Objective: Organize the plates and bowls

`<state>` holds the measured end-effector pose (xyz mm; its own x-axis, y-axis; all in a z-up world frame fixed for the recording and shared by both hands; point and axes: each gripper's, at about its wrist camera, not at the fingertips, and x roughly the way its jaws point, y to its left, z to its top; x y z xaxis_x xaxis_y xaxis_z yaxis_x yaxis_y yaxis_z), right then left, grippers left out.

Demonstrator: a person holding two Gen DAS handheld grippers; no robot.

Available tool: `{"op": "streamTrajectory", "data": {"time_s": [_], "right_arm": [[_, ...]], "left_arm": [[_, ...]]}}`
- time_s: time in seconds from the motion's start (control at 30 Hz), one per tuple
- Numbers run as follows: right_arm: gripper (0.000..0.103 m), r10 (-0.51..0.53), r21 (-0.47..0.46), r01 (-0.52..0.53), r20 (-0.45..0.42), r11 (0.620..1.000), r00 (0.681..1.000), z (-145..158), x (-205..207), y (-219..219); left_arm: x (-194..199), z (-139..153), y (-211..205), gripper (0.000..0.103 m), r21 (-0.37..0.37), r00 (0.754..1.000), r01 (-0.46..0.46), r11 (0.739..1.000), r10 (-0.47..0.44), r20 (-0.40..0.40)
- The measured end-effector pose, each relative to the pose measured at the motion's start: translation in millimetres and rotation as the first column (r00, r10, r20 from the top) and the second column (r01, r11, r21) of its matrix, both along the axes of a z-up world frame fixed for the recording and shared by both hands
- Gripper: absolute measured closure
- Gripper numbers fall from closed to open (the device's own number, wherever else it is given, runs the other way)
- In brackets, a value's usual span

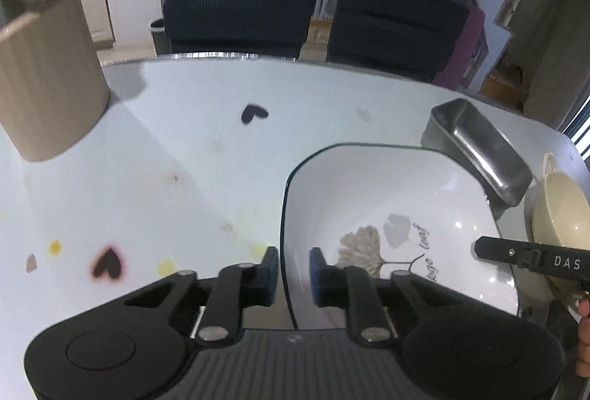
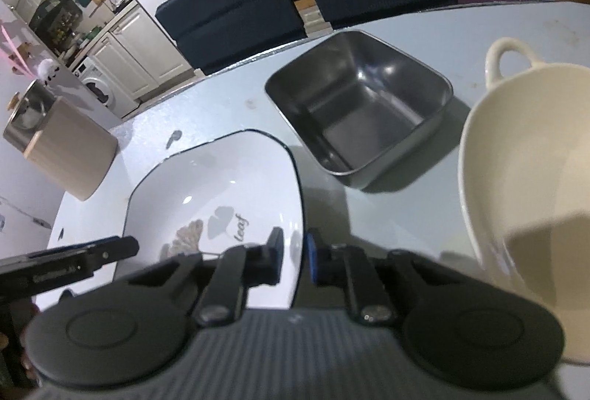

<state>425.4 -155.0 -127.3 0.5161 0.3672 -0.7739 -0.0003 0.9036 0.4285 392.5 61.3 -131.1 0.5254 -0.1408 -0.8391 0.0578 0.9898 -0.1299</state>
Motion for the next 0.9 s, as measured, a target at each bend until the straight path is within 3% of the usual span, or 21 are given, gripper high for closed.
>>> {"op": "streamTrajectory", "data": {"time_s": [0.27,0.4,0.47,0.63,0.9], "right_arm": [[0.09,-0.013,0.074,0.016,-0.046,0.997,0.999,-16.9,8.6,-6.1],[0.087,0.037,-0.033,-0.037,0.005,0.999,0.999,-12.6,2.6,6.1],[0.084,0.056,-0.097,-0.054,0.022,0.994,0.998,-9.2,-2.6,12.4],[0.084,0.083,-0.137,-0.075,0.055,0.988,0.995,8.0,-14.7,16.7],[0.084,0.092,-0.149,-0.068,0.157,0.986,0.983,66.8,-61.7,10.5]], "left_arm": [[5.6,-9.0,2.6,0.087,-0.033,1.0,0.006,0.999,-0.007,-0.016],[0.7,-8.3,8.1,0.087,-0.088,1.0,0.0,0.996,-0.001,-0.012],[-4.6,-5.1,5.9,0.087,-0.08,1.0,0.01,0.997,-0.01,0.004],[-25.4,17.0,6.2,0.087,-0.088,0.999,0.015,0.996,-0.01,0.053],[-82.3,76.1,-2.4,0.087,-0.075,0.99,0.046,0.996,-0.035,0.136]]}}
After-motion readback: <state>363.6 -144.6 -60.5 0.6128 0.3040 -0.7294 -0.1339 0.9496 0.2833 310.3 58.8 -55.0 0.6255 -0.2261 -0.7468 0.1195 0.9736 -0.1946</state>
